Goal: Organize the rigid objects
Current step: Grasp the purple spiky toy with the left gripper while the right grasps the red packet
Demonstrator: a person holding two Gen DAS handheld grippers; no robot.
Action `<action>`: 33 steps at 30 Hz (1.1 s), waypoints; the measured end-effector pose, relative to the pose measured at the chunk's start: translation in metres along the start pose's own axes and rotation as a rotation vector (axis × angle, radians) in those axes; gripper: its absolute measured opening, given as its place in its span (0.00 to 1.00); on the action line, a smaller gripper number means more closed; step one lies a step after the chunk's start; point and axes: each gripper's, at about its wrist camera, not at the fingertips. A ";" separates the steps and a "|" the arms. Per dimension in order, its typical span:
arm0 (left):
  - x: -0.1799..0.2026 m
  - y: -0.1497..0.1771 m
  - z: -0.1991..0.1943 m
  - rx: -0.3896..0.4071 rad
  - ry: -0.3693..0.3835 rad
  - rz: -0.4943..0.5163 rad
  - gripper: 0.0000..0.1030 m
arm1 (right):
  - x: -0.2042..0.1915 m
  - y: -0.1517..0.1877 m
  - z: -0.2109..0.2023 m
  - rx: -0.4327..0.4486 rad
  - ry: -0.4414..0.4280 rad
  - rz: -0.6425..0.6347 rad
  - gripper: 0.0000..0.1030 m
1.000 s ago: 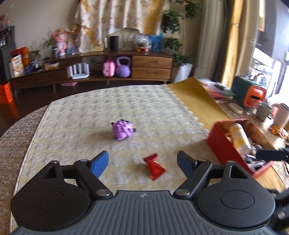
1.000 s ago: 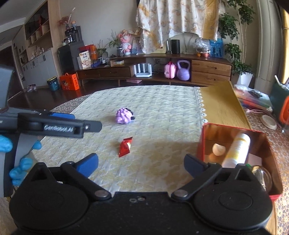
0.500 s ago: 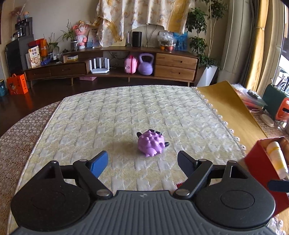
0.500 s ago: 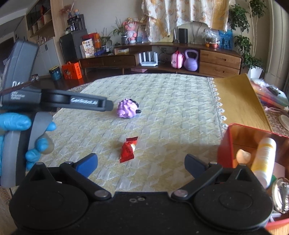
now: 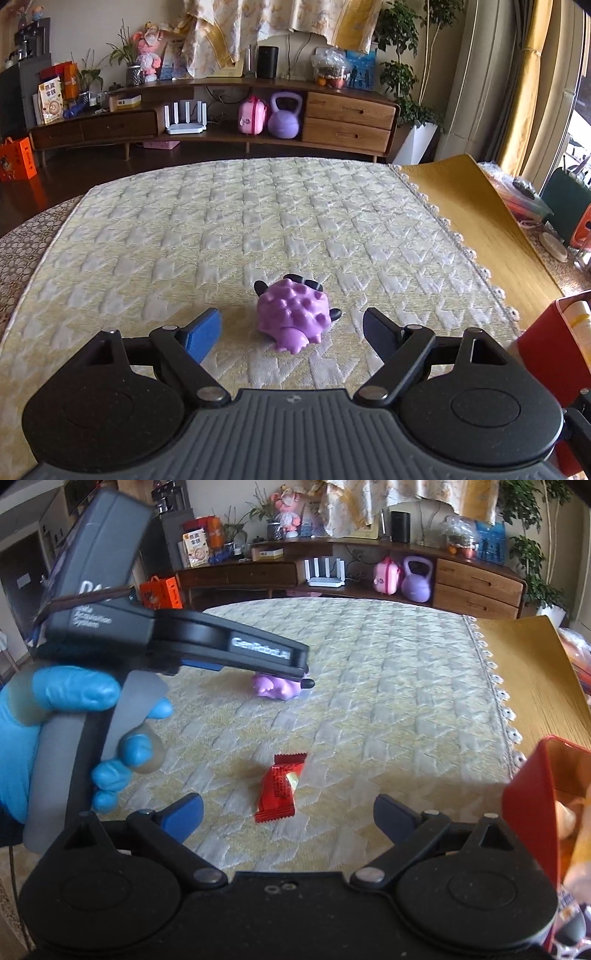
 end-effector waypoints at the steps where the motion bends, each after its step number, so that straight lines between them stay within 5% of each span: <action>1: 0.000 0.000 0.003 0.001 -0.002 0.004 0.82 | 0.000 0.000 0.003 0.000 0.003 -0.002 0.95; 19: 0.010 0.008 0.035 0.016 -0.016 0.104 0.81 | -0.016 0.003 0.032 0.000 0.026 -0.109 0.56; 25: 0.011 0.011 0.034 0.036 -0.011 0.128 0.61 | -0.020 0.004 0.031 0.012 0.038 -0.128 0.45; 30: 0.020 0.012 0.031 0.045 -0.026 0.170 0.60 | -0.026 0.009 0.028 0.022 0.047 -0.154 0.26; 33: 0.019 0.011 0.029 0.041 -0.025 0.161 0.60 | -0.027 0.010 0.027 0.026 0.050 -0.156 0.24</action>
Point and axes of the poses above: each gripper's, at about its wrist camera, not at the fingertips, and z roughly the way its jaws point, x to its right, y to its underside, and after that the axes turned 2 degrees about -y, right-handed
